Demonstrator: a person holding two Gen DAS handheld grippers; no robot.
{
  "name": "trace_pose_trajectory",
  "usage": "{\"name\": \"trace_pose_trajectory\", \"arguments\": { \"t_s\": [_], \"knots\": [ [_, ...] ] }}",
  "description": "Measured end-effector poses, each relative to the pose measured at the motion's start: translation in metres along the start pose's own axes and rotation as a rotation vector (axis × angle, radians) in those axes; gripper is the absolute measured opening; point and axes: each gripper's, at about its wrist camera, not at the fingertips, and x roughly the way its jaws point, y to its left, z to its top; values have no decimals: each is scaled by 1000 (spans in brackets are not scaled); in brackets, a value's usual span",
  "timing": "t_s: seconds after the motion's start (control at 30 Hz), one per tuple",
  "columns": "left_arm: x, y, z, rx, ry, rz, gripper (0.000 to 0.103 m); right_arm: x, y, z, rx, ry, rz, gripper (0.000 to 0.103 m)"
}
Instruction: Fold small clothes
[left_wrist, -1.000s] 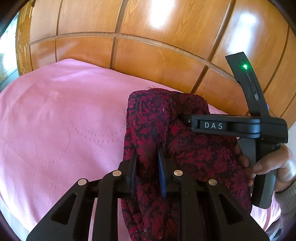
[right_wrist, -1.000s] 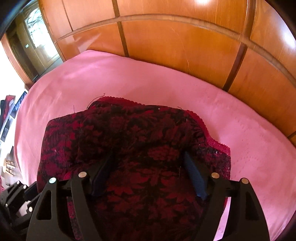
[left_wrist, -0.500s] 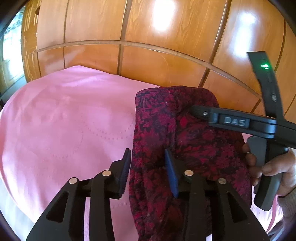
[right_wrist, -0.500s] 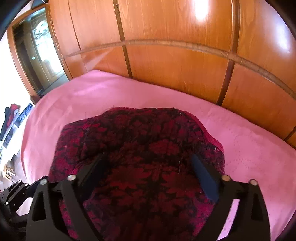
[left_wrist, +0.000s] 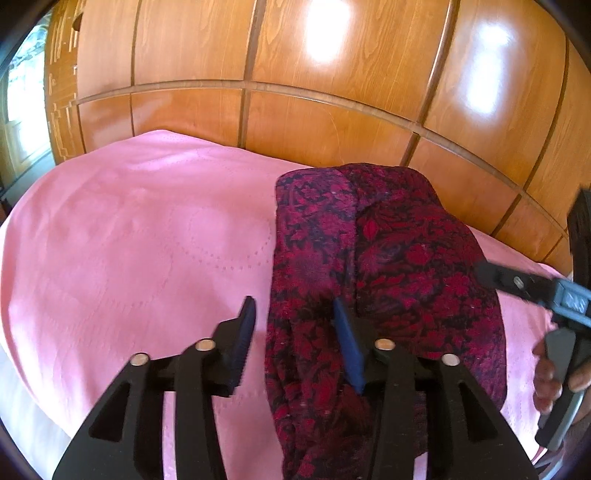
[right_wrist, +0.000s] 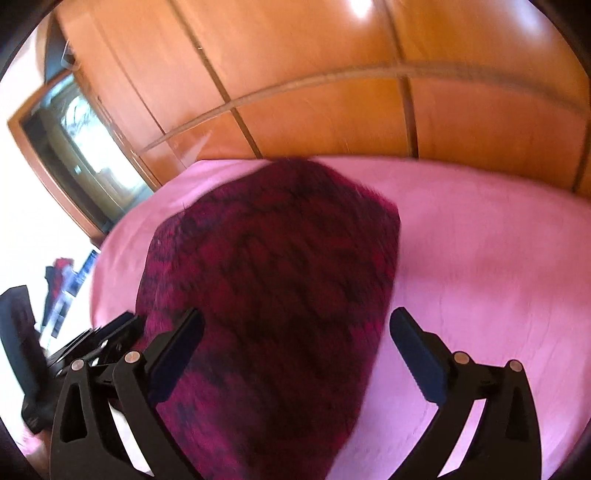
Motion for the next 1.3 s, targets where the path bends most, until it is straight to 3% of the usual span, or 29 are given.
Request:
{"name": "trace_pose_trajectory", "arguments": {
  "t_s": [0.2, 0.57, 0.77, 0.9, 1.0, 1.13, 1.3],
  "knots": [
    [13, 22, -2, -47, 54, -72, 65, 6, -34, -15, 150, 56, 188, 101],
    [52, 73, -5, -200, 160, -404, 68, 49, -51, -14, 274, 117, 434, 101],
    [66, 87, -17, -317, 175, -618, 53, 57, -44, -10, 273, 102, 435, 100],
    [61, 82, -23, -348, 152, -674, 49, 35, -30, -9, 226, 56, 405, 78],
    [51, 71, -21, -347, 133, -723, 49, 6, -24, -18, 188, 9, 425, 73],
    [39, 27, -15, -263, 150, -787, 49, -39, -32, -33, 194, -78, 419, 72],
    [41, -63, 4, -132, 203, -882, 49, -123, -72, -59, 227, -242, 336, 72]
  ]
}}
